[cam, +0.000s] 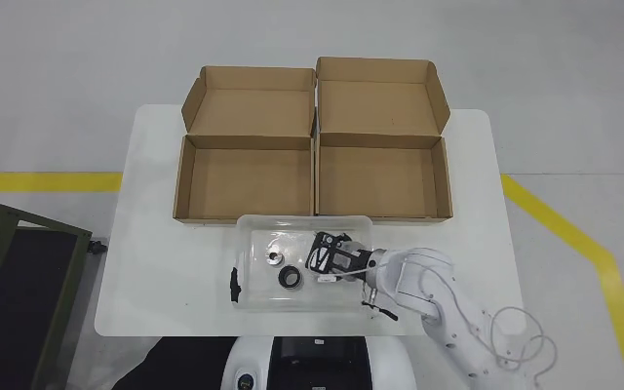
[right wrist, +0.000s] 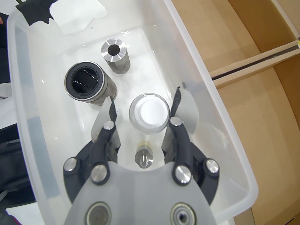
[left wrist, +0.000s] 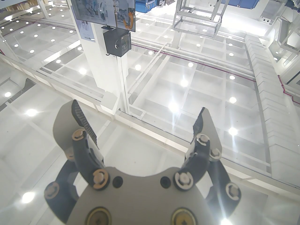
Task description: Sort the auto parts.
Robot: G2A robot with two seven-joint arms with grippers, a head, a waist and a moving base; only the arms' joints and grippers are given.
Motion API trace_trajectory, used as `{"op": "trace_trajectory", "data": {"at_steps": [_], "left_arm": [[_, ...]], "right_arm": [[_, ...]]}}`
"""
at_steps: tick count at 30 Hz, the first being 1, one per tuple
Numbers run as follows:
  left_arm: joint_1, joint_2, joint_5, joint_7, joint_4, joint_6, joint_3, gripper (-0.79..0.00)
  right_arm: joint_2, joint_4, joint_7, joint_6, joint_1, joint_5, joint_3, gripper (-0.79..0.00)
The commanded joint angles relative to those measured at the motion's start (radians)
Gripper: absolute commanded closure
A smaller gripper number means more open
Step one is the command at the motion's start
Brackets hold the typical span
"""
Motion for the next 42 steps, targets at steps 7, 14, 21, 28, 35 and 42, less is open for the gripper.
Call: {"op": "trace_trajectory", "data": {"at_steps": [7,14,21,28,35,42], "left_arm": [[0.0,0.0,0.0,0.0,0.0,0.0,0.0,-0.785],[0.0,0.0,0.0,0.0,0.0,0.0,0.0,-0.785],[0.0,0.0,0.0,0.0,0.0,0.0,0.0,-0.785],[0.0,0.0,0.0,0.0,0.0,0.0,0.0,-0.785],[0.0,0.0,0.0,0.0,0.0,0.0,0.0,-0.785],[0.0,0.0,0.0,0.0,0.0,0.0,0.0,-0.785]], "right_arm": [[0.009,-0.046,0.001,-0.017,-0.017,-0.016,0.01,0.0],[0.026,-0.183,-0.015,-0.037,-0.079,-0.048,0.04,0.0],[0.035,-0.29,-0.111,-0.02,-0.137,0.021,0.083,0.0],[0.035,-0.312,-0.234,-0.003,-0.14,0.142,0.115,0.0],[0.033,-0.313,-0.32,0.006,-0.115,0.33,0.142,0.0],[0.035,-0.357,-0.369,0.051,-0.099,0.452,0.205,0.0]]}}
